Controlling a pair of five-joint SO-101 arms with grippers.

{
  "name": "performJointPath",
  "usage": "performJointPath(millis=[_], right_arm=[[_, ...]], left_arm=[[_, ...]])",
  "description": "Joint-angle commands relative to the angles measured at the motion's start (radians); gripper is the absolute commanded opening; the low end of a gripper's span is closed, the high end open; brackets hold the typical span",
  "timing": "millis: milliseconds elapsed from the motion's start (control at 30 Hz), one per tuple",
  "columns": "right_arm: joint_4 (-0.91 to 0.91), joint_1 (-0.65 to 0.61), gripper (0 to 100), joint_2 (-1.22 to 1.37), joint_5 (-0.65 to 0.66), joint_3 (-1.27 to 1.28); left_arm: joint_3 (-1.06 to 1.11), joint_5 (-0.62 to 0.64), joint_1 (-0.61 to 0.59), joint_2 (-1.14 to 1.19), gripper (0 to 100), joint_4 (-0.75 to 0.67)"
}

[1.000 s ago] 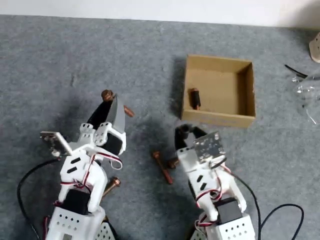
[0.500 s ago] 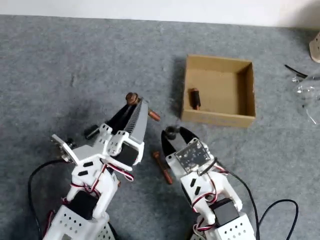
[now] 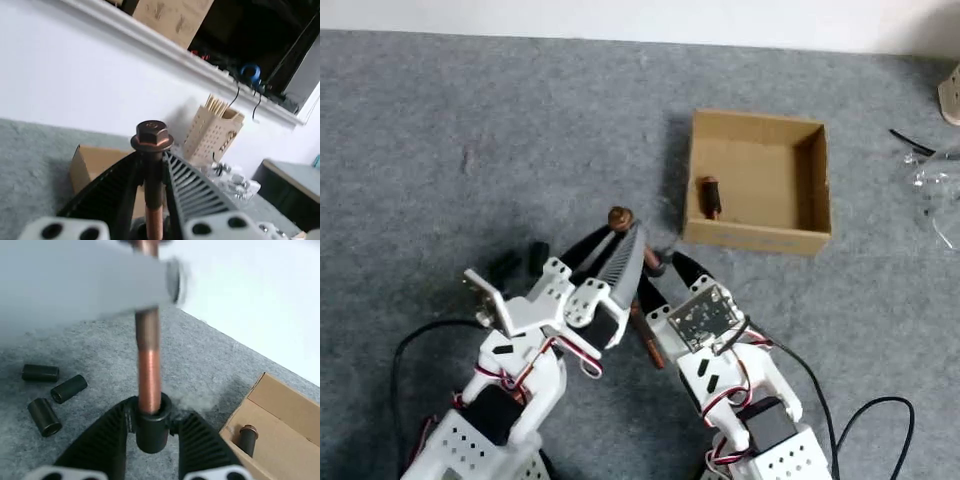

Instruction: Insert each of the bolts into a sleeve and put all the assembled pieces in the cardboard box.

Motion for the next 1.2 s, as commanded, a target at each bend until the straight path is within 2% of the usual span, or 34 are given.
performJointPath(millis=[0, 400, 567, 1167], right_arm=[[-0.038, -0.013, 0.5, -0.008, 0.012, 0.102], [0.005, -0.015, 0.5, -0.013, 0.012, 0.102], [0.005, -0.015, 0.5, -0.013, 0.012, 0.102], [0.007, -0.038, 0.5, -0.015, 0.015, 0.102]], left_arm=[[0.019, -0.008, 0.015, -0.028, 1, 0.012], [0.021, -0.012, 0.007, -0.019, 1, 0.057], [0.021, -0.135, 0.007, -0.019, 1, 0.055], [0.022, -0.143, 0.015, -0.018, 1, 0.084]])
